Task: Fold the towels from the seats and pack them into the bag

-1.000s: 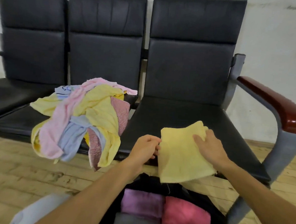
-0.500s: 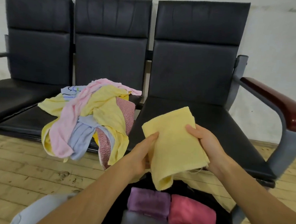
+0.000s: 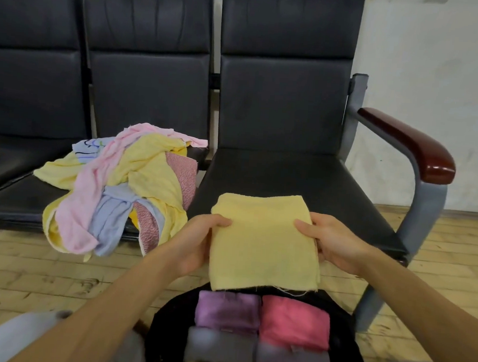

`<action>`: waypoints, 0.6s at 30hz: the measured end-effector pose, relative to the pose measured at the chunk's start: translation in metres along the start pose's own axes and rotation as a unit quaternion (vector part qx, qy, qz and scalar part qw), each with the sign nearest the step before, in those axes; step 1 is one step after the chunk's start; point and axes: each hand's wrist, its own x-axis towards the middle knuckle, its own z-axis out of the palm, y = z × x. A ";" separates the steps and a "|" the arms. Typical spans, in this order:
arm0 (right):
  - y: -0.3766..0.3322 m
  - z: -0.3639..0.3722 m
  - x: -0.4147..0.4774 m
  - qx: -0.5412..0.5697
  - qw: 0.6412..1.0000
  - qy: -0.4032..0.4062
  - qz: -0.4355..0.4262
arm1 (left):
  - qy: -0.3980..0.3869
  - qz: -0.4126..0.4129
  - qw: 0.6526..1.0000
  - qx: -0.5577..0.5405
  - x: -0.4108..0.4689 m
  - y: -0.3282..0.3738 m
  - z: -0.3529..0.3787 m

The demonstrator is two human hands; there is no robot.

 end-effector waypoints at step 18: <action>0.011 -0.014 0.002 0.198 0.979 -0.045 -0.027 | -0.032 0.095 0.995 -0.002 0.005 0.001 0.000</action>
